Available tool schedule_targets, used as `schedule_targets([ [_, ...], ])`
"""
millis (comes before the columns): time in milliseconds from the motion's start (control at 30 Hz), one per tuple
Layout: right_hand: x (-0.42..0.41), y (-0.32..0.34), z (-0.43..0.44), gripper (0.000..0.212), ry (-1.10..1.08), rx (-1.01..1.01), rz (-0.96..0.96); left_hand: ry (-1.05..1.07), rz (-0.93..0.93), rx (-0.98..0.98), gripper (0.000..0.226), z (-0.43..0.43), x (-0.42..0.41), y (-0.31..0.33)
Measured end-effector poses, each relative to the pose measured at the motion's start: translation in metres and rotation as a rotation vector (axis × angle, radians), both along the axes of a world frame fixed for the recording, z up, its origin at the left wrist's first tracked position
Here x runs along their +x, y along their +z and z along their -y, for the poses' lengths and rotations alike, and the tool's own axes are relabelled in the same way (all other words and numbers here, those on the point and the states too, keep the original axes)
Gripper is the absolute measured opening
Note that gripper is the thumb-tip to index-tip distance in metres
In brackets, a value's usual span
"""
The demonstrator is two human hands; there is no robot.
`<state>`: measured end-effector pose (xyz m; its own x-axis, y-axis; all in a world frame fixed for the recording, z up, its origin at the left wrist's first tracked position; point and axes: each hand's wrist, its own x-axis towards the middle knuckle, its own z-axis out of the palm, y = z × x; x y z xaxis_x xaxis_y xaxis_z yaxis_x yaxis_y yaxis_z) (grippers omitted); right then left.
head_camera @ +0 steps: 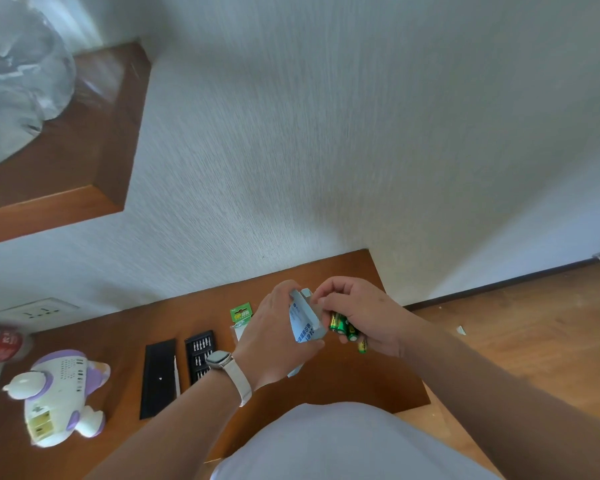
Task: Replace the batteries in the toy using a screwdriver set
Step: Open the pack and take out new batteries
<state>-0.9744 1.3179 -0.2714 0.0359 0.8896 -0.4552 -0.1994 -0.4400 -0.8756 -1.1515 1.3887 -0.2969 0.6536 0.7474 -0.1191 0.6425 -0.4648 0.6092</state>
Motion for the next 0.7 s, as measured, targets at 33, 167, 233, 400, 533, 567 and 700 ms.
schedule_targets([
  [33, 0.002, 0.001, -0.001, 0.015, -0.030, 0.005, 0.030, 0.001, 0.015, -0.017, 0.084, 0.000, 0.000, 0.001],
  [167, 0.008, 0.004, -0.006, 0.019, -0.148, 0.076, 0.234, -0.015, 0.063, -0.071, 0.082, 0.003, 0.001, 0.009],
  [233, 0.008, 0.005, -0.010, 0.019, -0.156, 0.130, 0.356, -0.025, 0.081, -0.088, 0.082, 0.005, 0.004, 0.012],
  [400, 0.009, 0.004, -0.012, 0.023, -0.075, 0.269, 0.542, -0.043, 0.101, -0.104, 0.083, 0.007, 0.009, 0.018],
  [533, 0.009, 0.003, -0.013, 0.020, -0.028, 0.354, 0.657, -0.055, 0.126, -0.114, 0.083, 0.006, 0.009, 0.019],
  [567, 0.009, 0.004, -0.013, 0.020, -0.028, 0.371, 0.671, -0.058, 0.129, -0.115, 0.083, 0.006, 0.009, 0.019],
  [700, 0.011, 0.005, -0.014, 0.017, -0.011, 0.411, 0.733, -0.048, 0.163, -0.128, 0.083, 0.006, 0.010, 0.018],
])
